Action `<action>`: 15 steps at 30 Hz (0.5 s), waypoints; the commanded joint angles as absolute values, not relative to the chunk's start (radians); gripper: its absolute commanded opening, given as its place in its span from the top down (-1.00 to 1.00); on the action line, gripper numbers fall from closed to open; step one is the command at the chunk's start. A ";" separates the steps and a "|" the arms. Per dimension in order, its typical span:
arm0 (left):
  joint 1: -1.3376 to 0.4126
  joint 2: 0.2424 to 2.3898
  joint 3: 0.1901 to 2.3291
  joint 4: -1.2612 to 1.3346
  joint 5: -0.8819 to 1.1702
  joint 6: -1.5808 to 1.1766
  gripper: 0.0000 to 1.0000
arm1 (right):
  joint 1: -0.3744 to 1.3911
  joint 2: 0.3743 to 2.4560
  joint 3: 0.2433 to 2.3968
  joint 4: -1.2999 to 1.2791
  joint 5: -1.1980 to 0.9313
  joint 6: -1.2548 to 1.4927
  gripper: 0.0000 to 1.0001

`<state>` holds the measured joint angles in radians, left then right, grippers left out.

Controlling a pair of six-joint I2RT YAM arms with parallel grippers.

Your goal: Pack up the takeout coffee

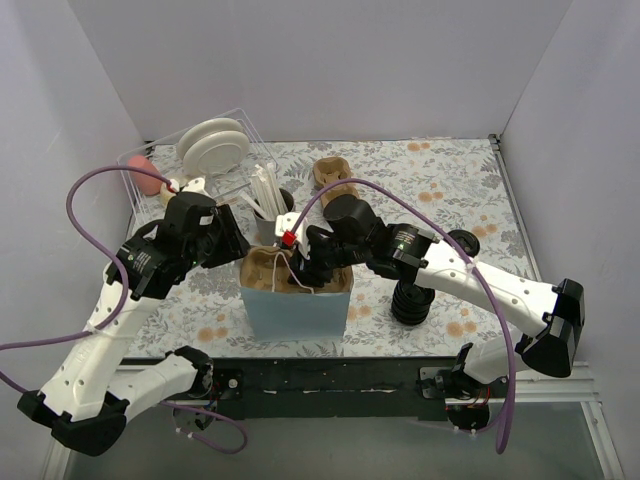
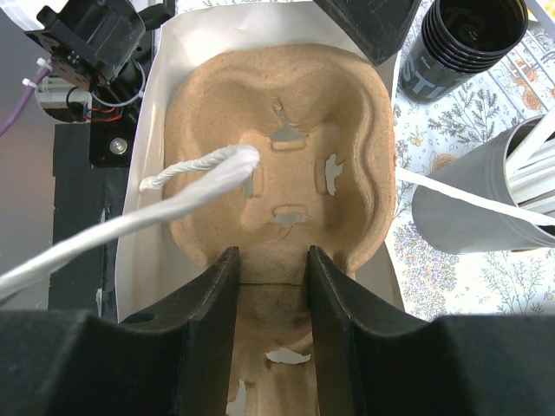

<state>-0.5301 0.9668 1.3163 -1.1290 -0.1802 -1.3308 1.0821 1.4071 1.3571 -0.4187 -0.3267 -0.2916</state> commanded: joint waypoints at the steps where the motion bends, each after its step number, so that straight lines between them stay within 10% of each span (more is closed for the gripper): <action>1: -0.529 0.959 1.345 -1.152 -0.210 -1.324 0.10 | 1.077 1.381 1.338 -0.456 -0.324 -0.290 0.64; 15: -0.529 0.966 1.305 -1.112 -0.210 -1.322 0.03 | 1.075 1.387 1.356 -0.463 -0.394 -0.285 0.63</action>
<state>-0.5301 0.9680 1.3243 -1.1534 -0.2176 -1.3312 1.0801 1.4059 1.3552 -0.4191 -0.3382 -0.2920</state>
